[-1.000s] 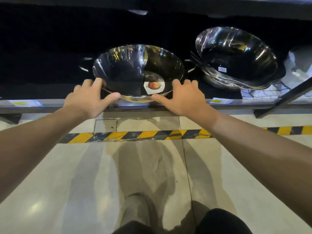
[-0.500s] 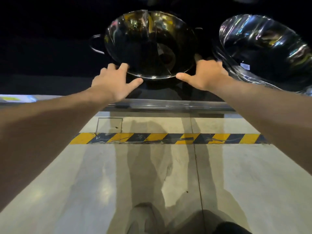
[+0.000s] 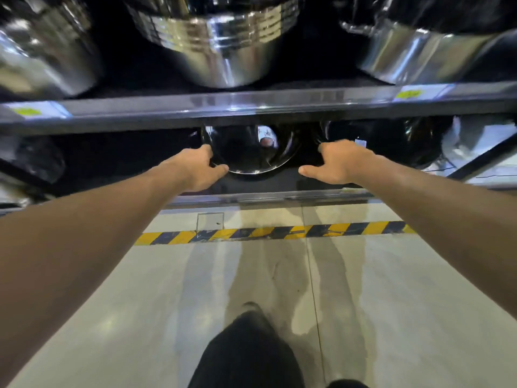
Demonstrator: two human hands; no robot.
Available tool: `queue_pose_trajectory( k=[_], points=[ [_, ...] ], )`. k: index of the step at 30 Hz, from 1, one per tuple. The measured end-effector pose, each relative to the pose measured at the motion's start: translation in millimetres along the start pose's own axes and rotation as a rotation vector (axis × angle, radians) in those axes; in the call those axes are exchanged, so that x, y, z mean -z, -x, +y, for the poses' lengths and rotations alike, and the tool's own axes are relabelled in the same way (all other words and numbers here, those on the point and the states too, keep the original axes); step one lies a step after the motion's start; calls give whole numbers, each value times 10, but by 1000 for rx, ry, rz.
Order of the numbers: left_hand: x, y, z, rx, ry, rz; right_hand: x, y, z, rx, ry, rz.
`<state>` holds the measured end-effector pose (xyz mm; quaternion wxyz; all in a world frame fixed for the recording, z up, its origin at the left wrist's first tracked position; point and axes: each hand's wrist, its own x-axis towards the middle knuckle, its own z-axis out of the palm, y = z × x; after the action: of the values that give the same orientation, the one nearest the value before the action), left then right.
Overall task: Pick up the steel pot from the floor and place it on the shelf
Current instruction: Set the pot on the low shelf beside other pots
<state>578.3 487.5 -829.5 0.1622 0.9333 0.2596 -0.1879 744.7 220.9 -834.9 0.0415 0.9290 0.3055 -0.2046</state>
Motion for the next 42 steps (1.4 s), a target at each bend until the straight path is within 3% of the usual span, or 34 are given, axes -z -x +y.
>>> queue_pose_trajectory(
  k=[6, 16, 23, 31, 42],
  points=[
    [1573, 1436, 585, -45, -106, 39, 1523, 1503, -51, 30, -17, -58],
    [4599, 4060, 1351, -102, -135, 152, 4808, 4024, -191, 122, 52, 200],
    [6229, 5127, 1566, -122, -148, 333, 6336, 4937, -502, 169, 134, 347],
    [7008, 5815, 854, -43, -166, 431, 7168, 5115, -1349, 277, 122, 484],
    [7078, 6838, -539, 362, -117, 527, 7395, 4773, -3342, 709, 259, 508]
  ],
)
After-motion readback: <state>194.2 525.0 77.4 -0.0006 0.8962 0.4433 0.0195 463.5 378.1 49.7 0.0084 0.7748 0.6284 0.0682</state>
